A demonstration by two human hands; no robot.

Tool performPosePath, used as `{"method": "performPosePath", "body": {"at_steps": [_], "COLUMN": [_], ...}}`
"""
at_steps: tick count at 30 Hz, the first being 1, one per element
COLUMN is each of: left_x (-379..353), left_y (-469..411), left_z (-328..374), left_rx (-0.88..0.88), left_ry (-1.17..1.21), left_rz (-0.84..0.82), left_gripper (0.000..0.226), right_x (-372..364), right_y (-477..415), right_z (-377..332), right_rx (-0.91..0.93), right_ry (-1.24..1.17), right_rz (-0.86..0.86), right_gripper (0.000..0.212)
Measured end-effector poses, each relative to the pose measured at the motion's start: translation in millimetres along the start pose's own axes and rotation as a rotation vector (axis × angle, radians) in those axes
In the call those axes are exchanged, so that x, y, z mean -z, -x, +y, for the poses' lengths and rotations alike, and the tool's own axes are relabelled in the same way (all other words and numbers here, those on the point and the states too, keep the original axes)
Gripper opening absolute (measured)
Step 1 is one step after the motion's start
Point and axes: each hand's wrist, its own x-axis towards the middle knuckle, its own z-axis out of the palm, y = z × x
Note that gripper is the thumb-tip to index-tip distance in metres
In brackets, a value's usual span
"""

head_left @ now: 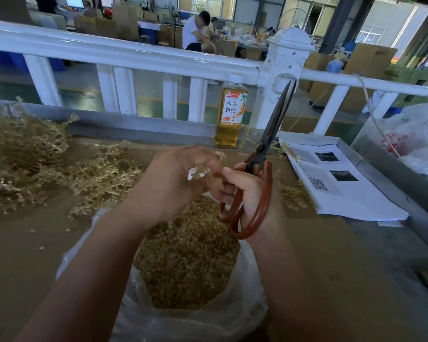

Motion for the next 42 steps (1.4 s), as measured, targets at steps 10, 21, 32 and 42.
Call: {"method": "performPosePath", "body": {"at_steps": [10, 21, 32, 42], "left_x": [7.5, 4.9, 21.3, -7.6], "left_y": [-0.7, -0.6, -0.5, -0.5], "left_z": [-2.9, 0.0, 6.2, 9.6], "left_rx": [0.251, 0.291, 0.274, 0.369], "left_ry": [0.139, 0.18, 0.222, 0.219], "left_rz": [0.011, 0.056, 0.556, -0.008], "left_gripper": [0.015, 0.01, 0.01, 0.018], "right_x": [7.1, -2.1, 4.7, 5.3], "right_y": [-2.5, -1.3, -4.9, -9.1], "right_z": [-1.1, 0.6, 4.2, 3.8], "right_rx": [0.084, 0.013, -0.008, -0.053], "right_ry": [0.269, 0.523, 0.263, -0.104], "right_rz": [0.104, -0.04, 0.104, 0.174], "right_gripper": [0.03, 0.031, 0.025, 0.026]}}
